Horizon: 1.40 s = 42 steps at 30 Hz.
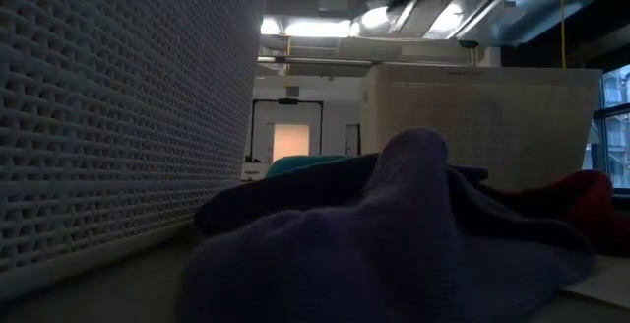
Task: Sort clothes
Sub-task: Put the dark red underwear into the bottom white laundry bin, then put the white striped sock into the bottom white laundry bin
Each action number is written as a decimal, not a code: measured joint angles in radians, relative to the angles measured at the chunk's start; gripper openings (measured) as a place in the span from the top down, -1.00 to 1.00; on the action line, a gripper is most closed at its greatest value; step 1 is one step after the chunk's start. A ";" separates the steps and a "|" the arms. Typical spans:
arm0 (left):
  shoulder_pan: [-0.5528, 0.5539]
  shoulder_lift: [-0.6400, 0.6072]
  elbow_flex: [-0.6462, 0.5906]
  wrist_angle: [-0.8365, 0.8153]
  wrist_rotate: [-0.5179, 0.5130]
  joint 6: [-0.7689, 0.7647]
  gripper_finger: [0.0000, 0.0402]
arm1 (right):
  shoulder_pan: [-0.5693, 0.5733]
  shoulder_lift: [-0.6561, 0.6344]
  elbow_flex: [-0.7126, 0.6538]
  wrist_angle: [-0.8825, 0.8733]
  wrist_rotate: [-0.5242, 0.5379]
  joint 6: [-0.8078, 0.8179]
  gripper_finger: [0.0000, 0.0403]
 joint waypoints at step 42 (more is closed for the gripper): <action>-0.182 -0.108 0.001 -0.005 -0.203 0.075 0.16 | -0.178 0.254 -0.585 0.966 -0.053 0.139 -0.25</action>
